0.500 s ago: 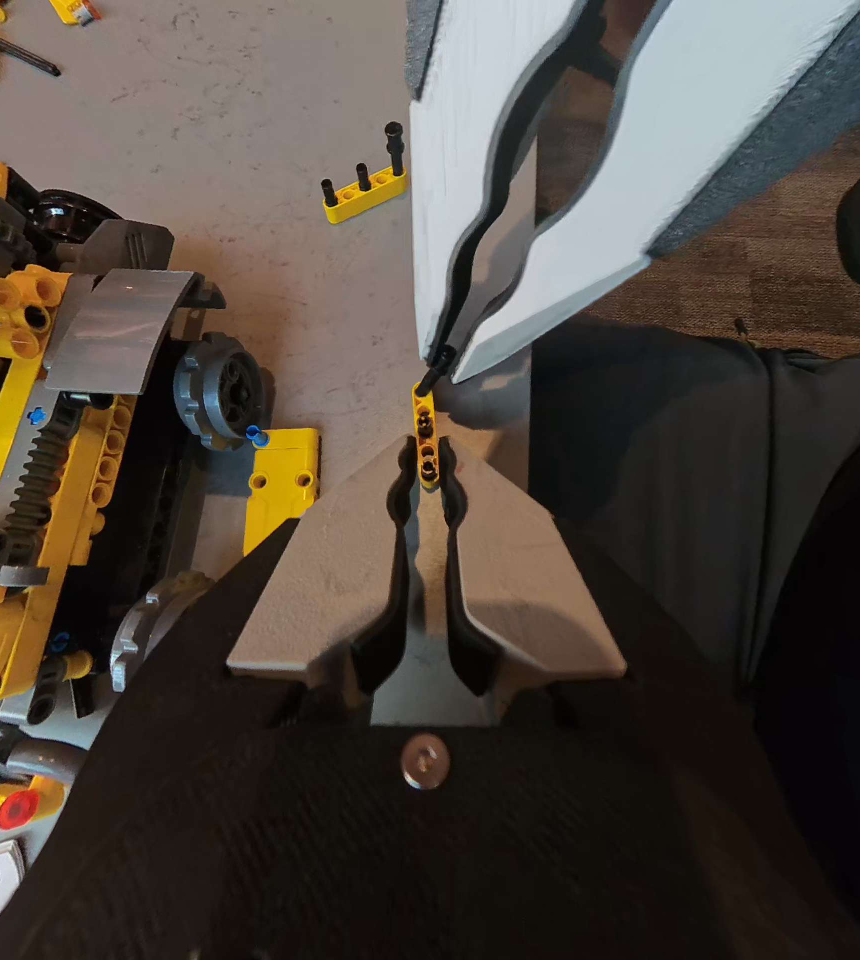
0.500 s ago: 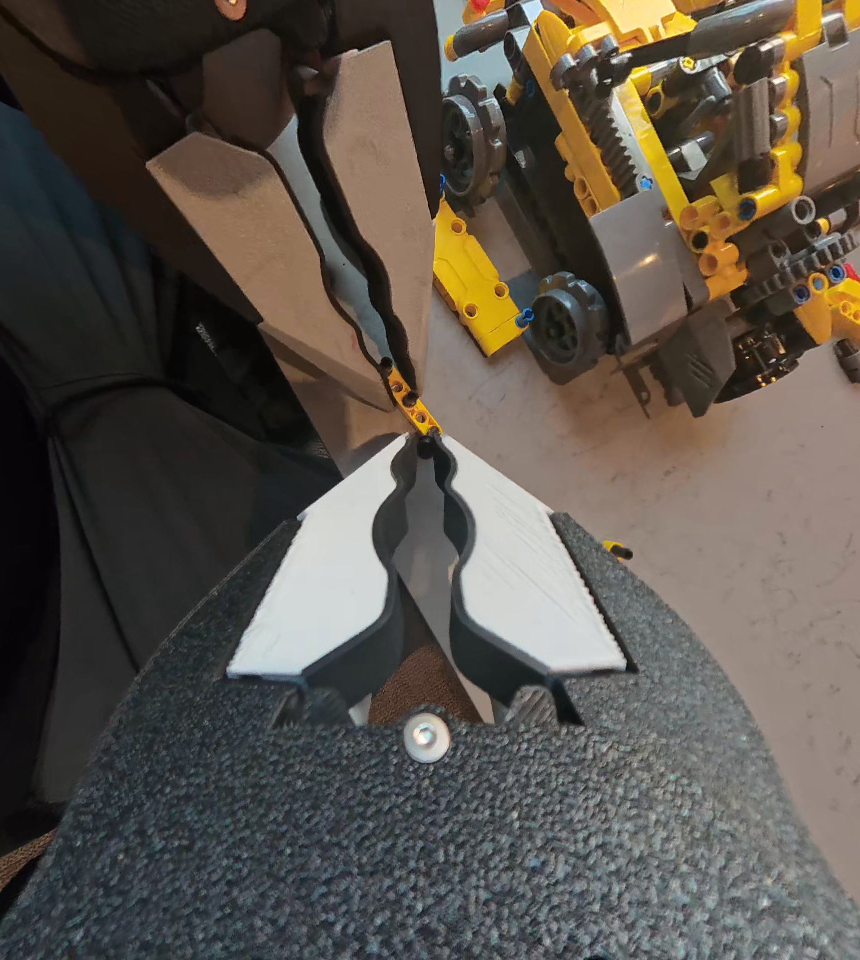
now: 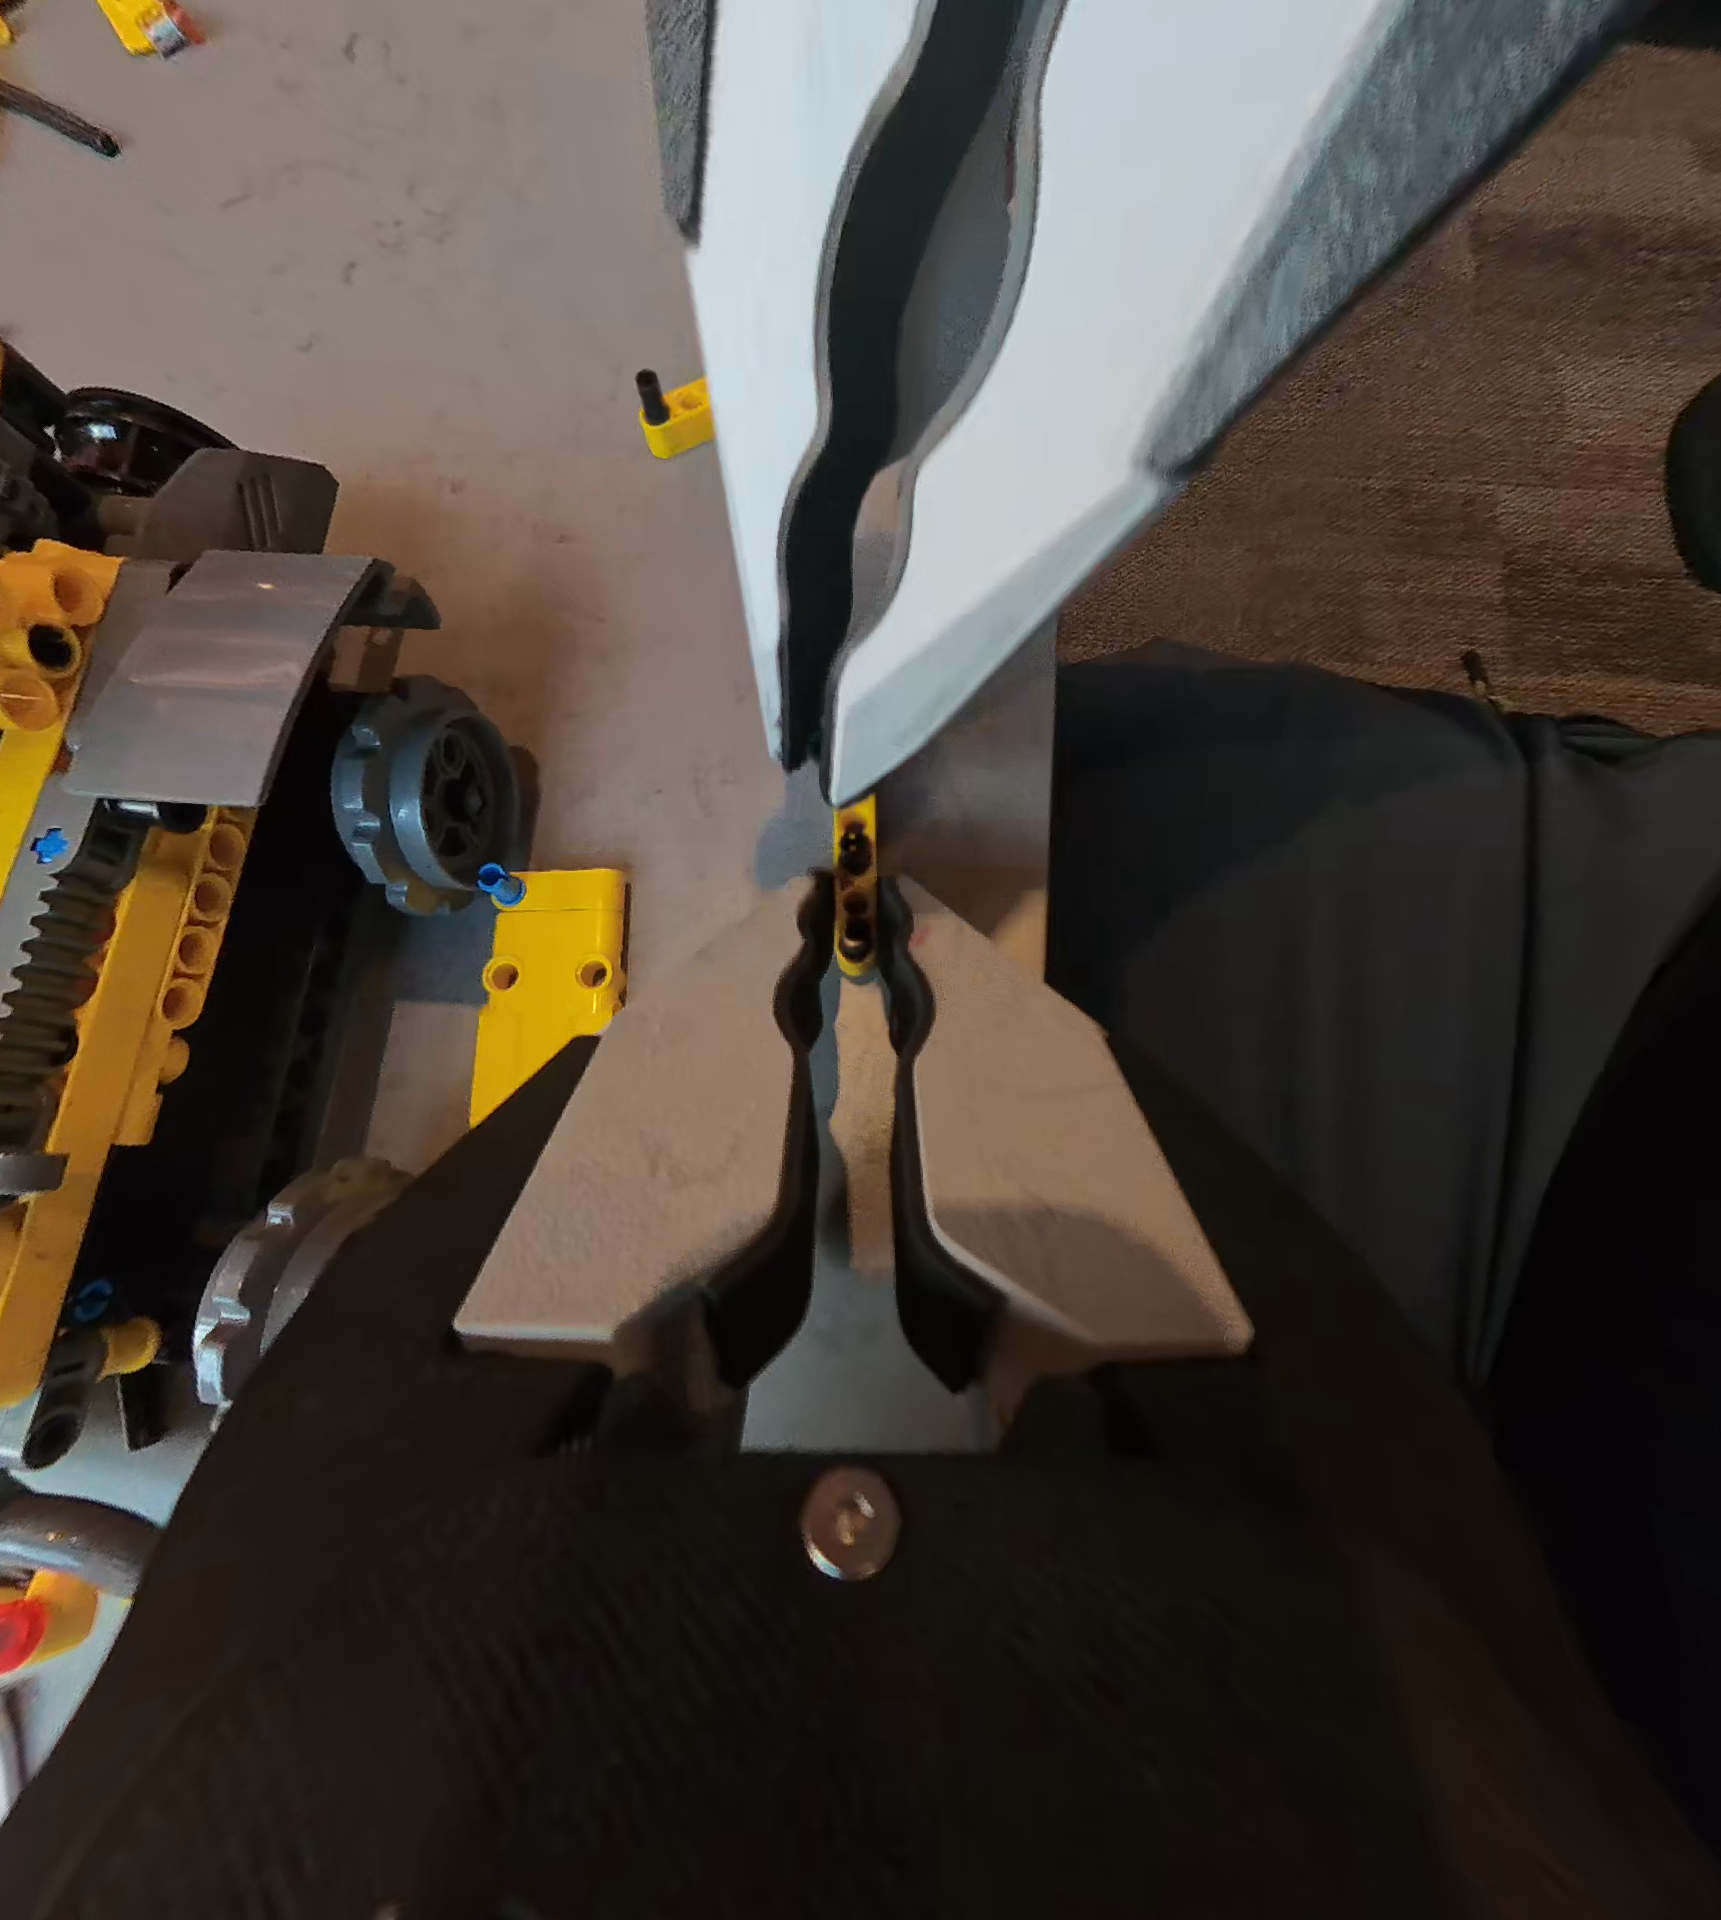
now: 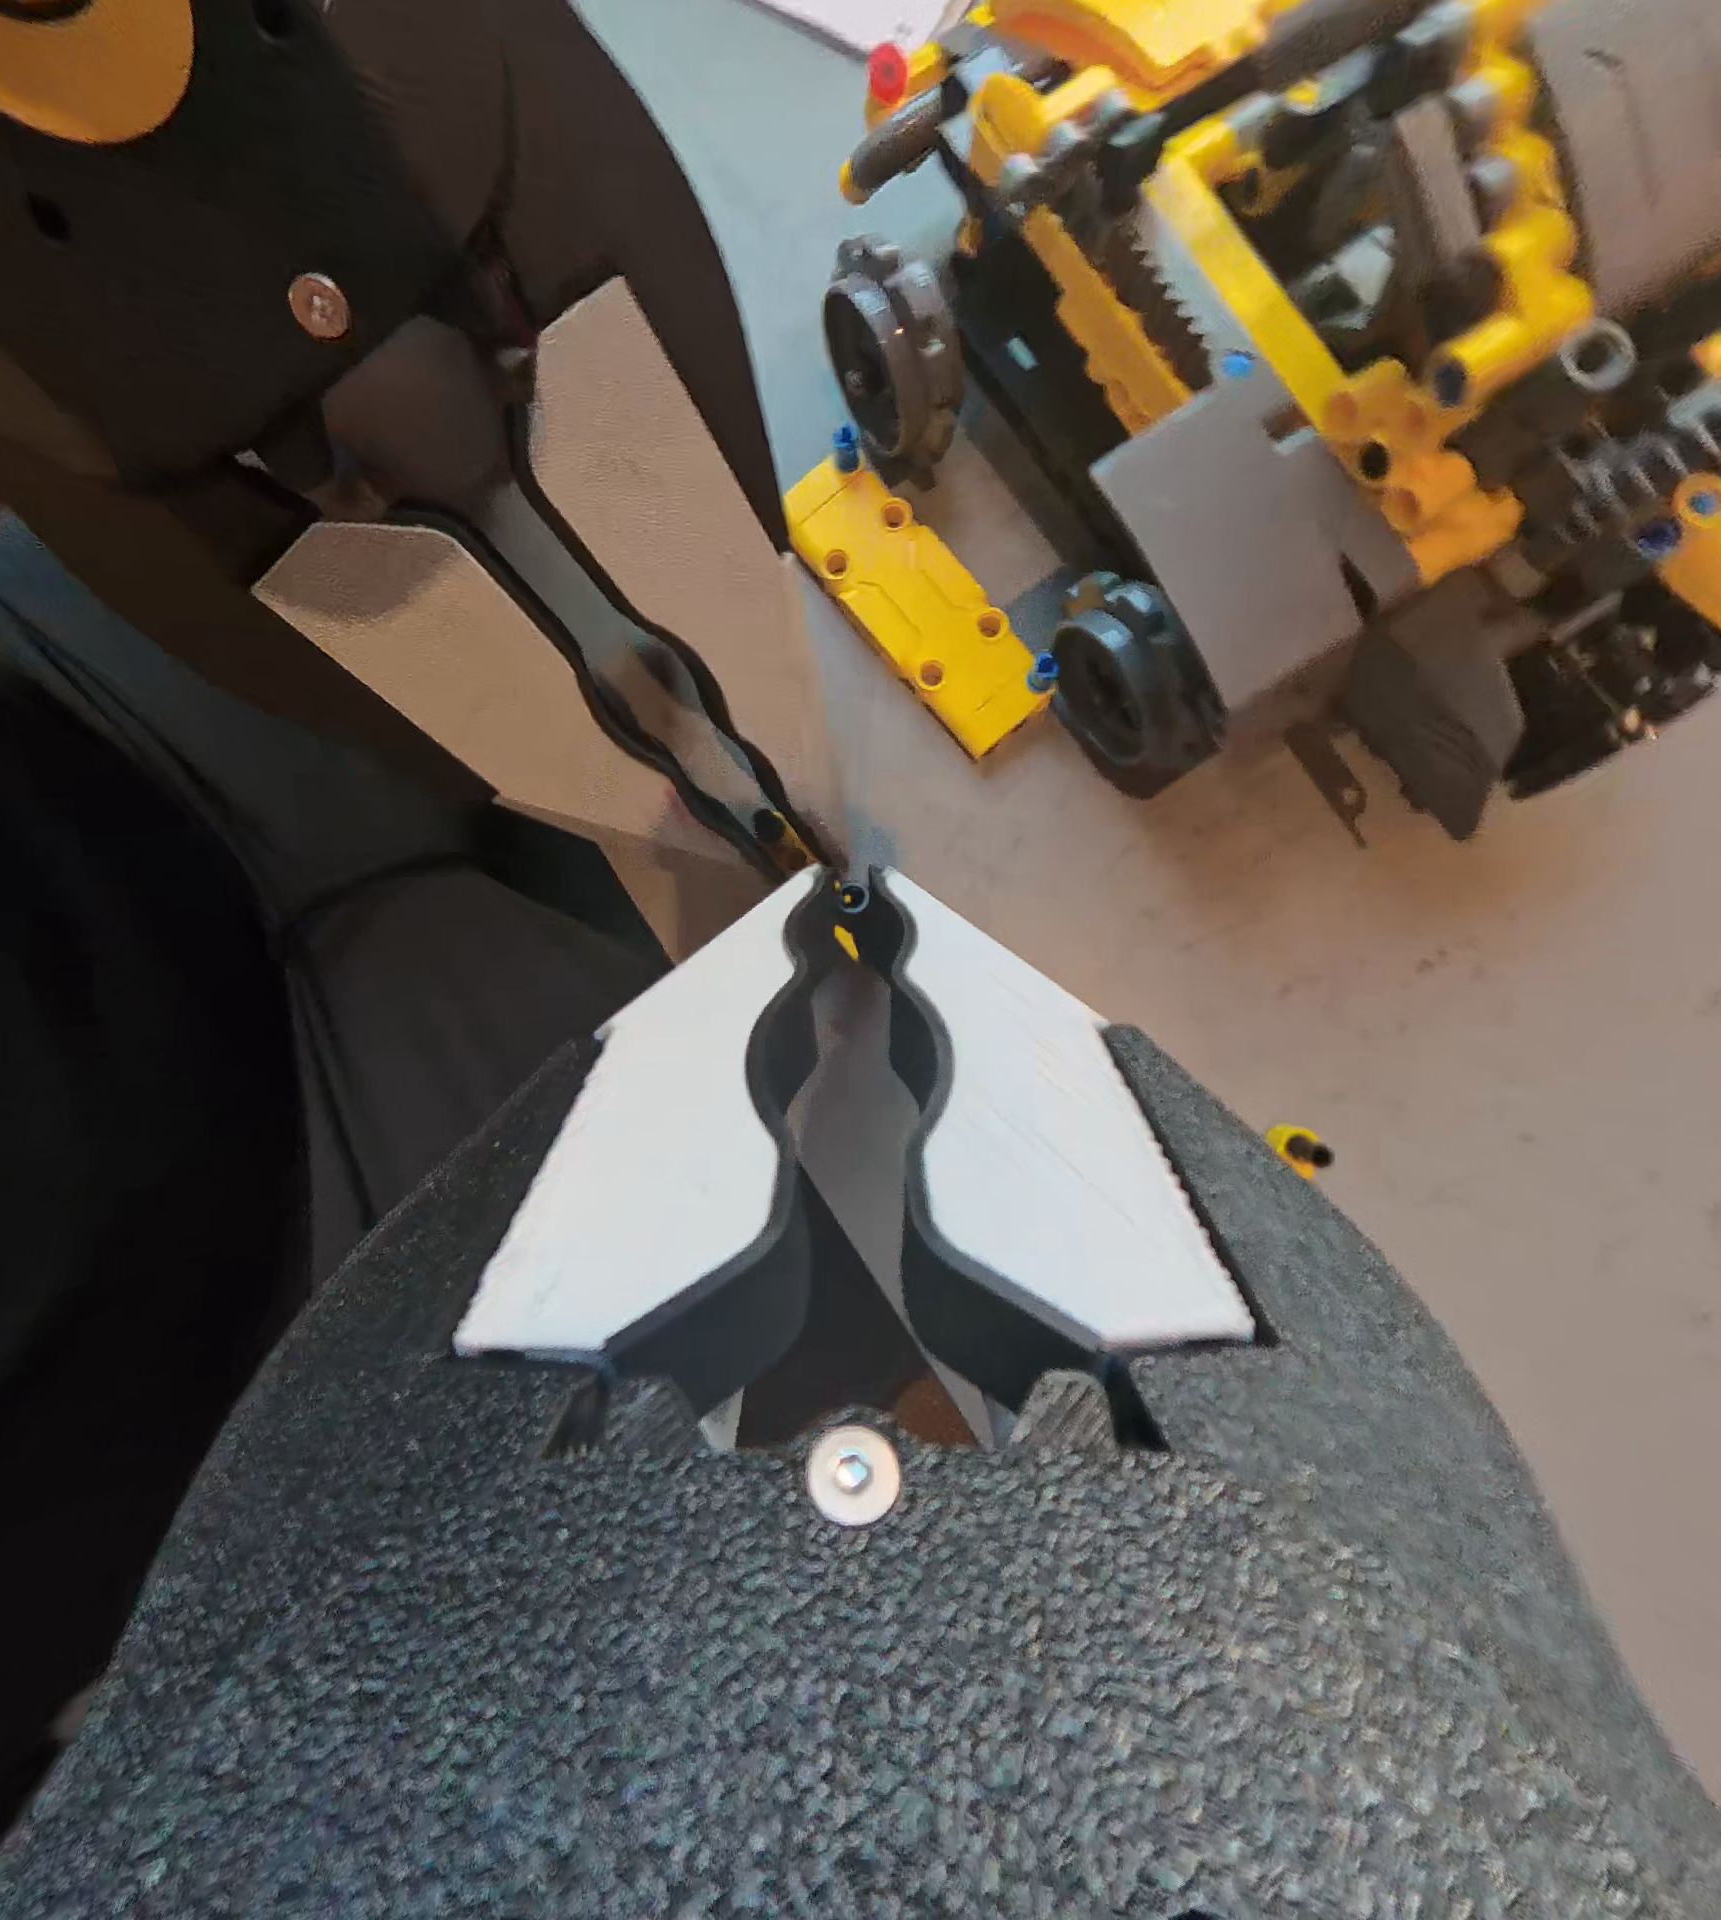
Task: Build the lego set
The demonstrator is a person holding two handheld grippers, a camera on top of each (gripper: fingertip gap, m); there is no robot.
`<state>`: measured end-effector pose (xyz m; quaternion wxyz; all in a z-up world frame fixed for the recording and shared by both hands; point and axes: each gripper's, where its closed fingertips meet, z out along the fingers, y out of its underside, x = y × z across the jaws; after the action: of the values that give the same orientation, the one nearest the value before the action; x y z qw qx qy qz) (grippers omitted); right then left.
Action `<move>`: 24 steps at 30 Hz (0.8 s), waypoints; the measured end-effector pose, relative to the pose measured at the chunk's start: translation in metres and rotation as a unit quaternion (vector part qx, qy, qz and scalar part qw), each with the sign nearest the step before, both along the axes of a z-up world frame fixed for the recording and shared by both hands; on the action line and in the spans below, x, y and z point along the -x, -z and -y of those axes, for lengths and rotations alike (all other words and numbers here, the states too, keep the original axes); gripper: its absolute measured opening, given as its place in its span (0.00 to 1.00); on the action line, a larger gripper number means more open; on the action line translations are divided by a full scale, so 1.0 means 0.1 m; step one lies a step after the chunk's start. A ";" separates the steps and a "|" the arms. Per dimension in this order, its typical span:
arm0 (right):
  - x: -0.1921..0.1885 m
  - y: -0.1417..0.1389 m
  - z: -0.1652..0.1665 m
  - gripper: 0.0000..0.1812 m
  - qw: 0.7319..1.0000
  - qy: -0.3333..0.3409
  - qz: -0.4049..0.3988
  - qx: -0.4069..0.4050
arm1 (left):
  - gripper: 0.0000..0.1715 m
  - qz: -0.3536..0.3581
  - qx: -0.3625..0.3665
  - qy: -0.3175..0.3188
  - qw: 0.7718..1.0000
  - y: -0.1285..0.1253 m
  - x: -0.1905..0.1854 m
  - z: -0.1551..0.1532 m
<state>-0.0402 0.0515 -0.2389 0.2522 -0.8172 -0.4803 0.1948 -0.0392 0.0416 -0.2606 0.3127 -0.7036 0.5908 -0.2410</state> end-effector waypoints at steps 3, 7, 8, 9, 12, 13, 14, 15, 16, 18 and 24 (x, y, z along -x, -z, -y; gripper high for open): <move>-0.10 -0.03 -0.04 0.03 0.997 0.041 -0.067 0.022 | 0.02 0.003 0.013 0.000 1.000 0.00 0.00 0.00; -0.10 -0.23 -0.01 0.03 0.975 0.073 -0.197 0.068 | 0.02 0.005 0.024 0.003 1.000 0.00 0.00 0.01; -0.09 -0.27 -0.01 0.03 0.969 0.078 -0.222 0.075 | 0.02 0.005 0.026 0.003 1.000 0.00 0.00 0.01; -0.08 -0.30 -0.01 0.03 0.963 0.080 -0.244 0.081 | 0.02 0.005 0.027 0.003 1.000 0.00 0.00 0.01; -0.04 -0.31 0.03 0.04 0.954 0.081 -0.273 0.091 | 0.08 0.005 0.024 0.004 1.000 0.00 0.00 0.01; -0.03 -0.31 0.04 0.04 0.952 0.080 -0.280 0.094 | 0.08 0.005 0.021 0.004 1.000 0.00 0.01 0.01; -0.02 -0.31 0.05 0.04 0.951 0.079 -0.284 0.096 | 0.08 0.004 0.020 0.007 1.000 -0.01 0.01 0.02; -0.03 -0.31 0.05 0.04 0.950 0.081 -0.287 0.094 | 0.08 0.004 0.018 0.010 1.000 -0.01 0.00 0.03; -0.03 -0.32 0.04 0.04 0.949 0.084 -0.289 0.091 | 0.09 0.004 0.015 0.011 1.000 -0.01 0.01 0.03; -0.05 -0.32 0.04 0.04 0.948 0.089 -0.292 0.085 | 0.09 0.004 0.013 0.011 1.000 -0.01 0.01 0.03; -0.10 -0.31 0.07 0.04 0.948 0.090 -0.297 0.065 | 0.11 0.004 0.018 0.014 1.000 -0.01 0.02 0.03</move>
<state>-0.0302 0.0441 -0.2079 0.3461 -0.7769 -0.2940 0.4361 -0.0407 0.0390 -0.2599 0.2991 -0.7001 0.5945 -0.2586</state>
